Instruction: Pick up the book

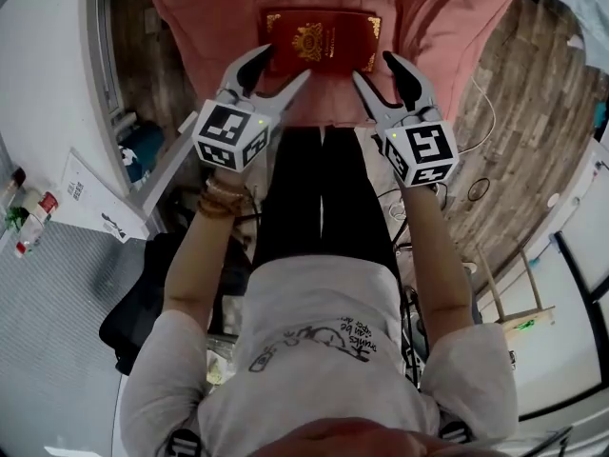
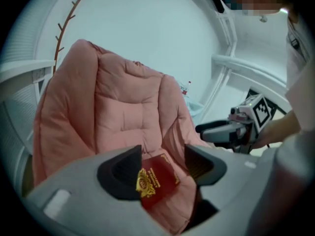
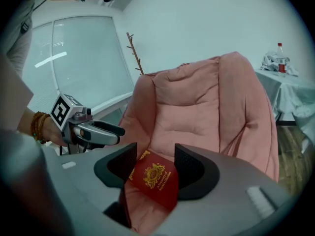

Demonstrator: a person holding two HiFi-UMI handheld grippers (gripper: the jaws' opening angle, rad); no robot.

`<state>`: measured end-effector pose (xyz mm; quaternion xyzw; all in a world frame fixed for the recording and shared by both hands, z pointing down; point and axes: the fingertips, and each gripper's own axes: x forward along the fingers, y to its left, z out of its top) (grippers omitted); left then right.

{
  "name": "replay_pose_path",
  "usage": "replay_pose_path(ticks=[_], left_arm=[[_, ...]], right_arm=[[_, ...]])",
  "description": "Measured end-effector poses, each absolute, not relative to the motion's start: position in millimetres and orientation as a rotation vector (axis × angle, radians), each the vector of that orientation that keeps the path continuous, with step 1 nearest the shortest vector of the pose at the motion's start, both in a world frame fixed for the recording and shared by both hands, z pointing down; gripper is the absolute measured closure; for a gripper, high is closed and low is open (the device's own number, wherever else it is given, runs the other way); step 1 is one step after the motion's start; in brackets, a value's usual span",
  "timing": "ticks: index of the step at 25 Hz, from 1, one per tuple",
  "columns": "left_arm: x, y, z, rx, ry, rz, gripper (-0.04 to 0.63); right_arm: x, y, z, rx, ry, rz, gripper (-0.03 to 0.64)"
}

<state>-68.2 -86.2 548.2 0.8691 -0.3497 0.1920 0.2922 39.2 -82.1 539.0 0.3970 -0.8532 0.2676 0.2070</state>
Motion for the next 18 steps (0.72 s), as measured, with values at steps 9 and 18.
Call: replay_pose_path(ticks=[9, 18], left_arm=[[-86.8, -97.4, 674.5, 2.187, -0.953, 0.599, 0.22], [-105.2, -109.3, 727.1, 2.115, -0.993, 0.606, 0.155]], right_arm=[[36.3, -82.7, 671.4, 1.036, -2.274, 0.858, 0.305], [34.9, -86.5, 747.7, 1.035, -2.218, 0.95, 0.207]])
